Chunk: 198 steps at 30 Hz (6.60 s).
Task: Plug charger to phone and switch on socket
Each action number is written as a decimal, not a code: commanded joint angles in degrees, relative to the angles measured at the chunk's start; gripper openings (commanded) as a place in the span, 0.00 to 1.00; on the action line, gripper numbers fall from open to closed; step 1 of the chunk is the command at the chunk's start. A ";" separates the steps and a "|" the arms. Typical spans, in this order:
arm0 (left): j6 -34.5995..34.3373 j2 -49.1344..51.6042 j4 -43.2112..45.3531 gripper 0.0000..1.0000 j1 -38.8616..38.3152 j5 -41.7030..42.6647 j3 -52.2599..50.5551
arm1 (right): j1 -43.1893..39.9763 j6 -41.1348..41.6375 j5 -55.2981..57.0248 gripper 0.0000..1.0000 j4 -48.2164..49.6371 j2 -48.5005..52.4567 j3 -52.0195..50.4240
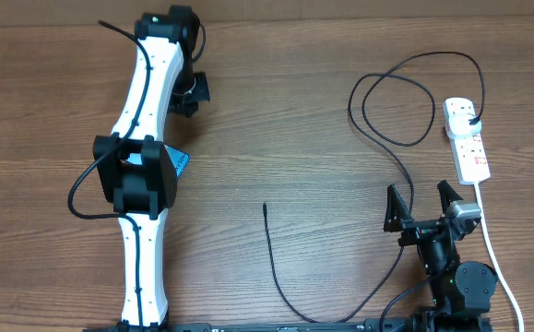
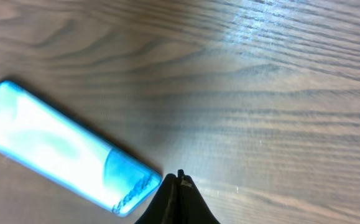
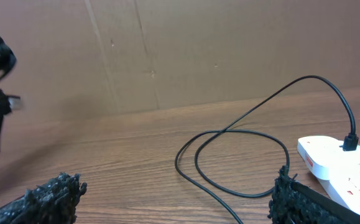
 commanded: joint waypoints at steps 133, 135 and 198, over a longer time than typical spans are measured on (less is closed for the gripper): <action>-24.61 -16.35 10.51 1.00 -1.57 -30.34 -13.16 | 0.28 0.02 0.59 1.00 0.17 -0.57 -0.61; -25.33 -16.98 12.17 1.00 -1.57 -30.08 -16.65 | 0.28 0.02 0.59 1.00 0.17 -0.57 -0.61; -44.28 -34.45 42.29 1.00 9.16 -4.74 -64.59 | 0.28 0.02 0.59 1.00 0.17 -0.57 -0.61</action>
